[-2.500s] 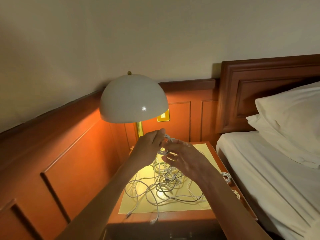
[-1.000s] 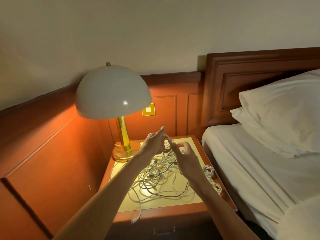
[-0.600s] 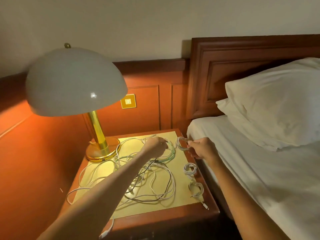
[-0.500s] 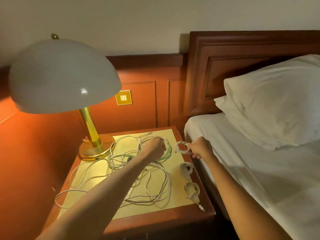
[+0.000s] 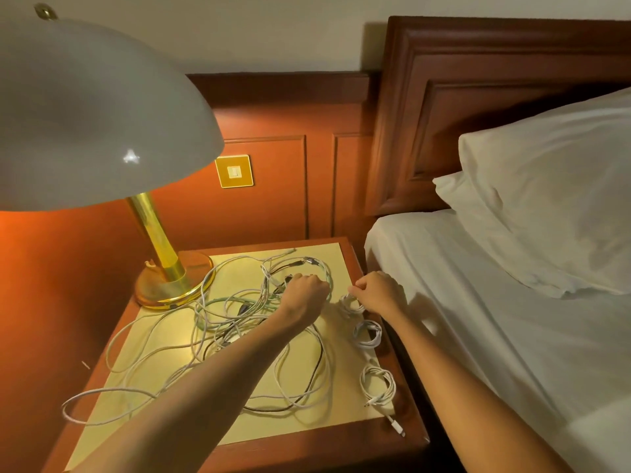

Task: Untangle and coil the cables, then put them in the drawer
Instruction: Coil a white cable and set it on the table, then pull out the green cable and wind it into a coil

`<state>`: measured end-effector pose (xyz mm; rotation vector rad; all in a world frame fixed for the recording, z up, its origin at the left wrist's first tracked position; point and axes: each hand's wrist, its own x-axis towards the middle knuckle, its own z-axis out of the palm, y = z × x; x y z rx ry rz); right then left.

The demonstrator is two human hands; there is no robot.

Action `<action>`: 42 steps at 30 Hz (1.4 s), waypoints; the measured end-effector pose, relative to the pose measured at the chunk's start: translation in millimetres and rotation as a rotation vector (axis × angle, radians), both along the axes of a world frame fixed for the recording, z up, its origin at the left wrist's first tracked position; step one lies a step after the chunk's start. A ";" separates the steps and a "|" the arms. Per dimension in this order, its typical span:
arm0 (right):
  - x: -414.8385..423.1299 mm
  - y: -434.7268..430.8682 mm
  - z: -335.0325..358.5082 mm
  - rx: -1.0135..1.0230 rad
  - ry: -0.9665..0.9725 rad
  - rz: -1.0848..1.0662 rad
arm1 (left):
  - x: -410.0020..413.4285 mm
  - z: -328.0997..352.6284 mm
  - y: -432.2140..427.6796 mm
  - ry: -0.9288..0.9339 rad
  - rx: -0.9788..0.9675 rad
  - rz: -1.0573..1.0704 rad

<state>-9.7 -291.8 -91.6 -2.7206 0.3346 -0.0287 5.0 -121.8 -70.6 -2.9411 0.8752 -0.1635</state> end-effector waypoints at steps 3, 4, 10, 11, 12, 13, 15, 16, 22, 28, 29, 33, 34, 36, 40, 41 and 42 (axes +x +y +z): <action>-4.9 -2.1 6.2 0.049 -0.087 0.020 | -1.5 5.0 6.0 -0.005 -0.015 0.026; -5.5 -1.9 9.4 0.086 -0.105 0.030 | 0.6 10.5 9.2 -0.002 -0.051 0.050; -0.7 15.4 74.7 0.364 -0.345 0.162 | 18.3 104.9 51.5 0.158 -0.519 0.081; 0.4 21.6 91.5 0.401 -0.371 0.227 | 18.3 125.8 62.1 0.200 -0.594 0.093; 2.3 28.4 107.0 0.437 -0.379 0.302 | 17.5 145.2 72.8 0.251 -0.686 0.103; 4.0 36.7 121.7 0.466 -0.362 0.360 | 16.7 163.9 83.1 0.297 -0.790 0.107; 5.4 58.2 148.5 0.562 -0.281 0.411 | 13.2 198.7 101.2 0.332 -0.968 0.091; 4.6 70.5 160.4 0.623 -0.251 0.429 | 10.2 214.7 108.2 0.347 -1.047 0.072; -1.6 127.6 217.5 0.755 -0.421 0.502 | -27.7 293.3 136.0 0.354 -1.413 -0.046; -24.4 150.3 302.5 0.977 -0.665 0.462 | -65.1 347.8 168.8 0.156 -1.403 -0.102; -28.4 153.0 321.2 0.990 -0.702 0.469 | -72.0 355.3 176.2 0.156 -1.401 -0.100; -46.6 161.6 398.1 0.922 -0.857 0.495 | -99.4 377.0 207.5 0.199 -1.374 -0.070; -52.8 163.1 416.7 0.895 -0.903 0.503 | -107.2 380.1 213.7 0.226 -1.371 -0.052; -67.2 167.4 449.3 0.843 -1.001 0.518 | -122.9 381.8 226.0 0.260 -1.342 -0.007; -93.6 182.8 498.5 0.613 -1.185 0.506 | -148.7 387.7 241.9 0.263 -1.407 -0.043; -100.4 187.5 509.7 0.551 -1.220 0.502 | -154.2 392.8 243.9 0.248 -1.444 -0.065; -107.5 192.3 520.6 0.498 -1.253 0.499 | -159.2 398.5 245.5 0.223 -1.469 -0.086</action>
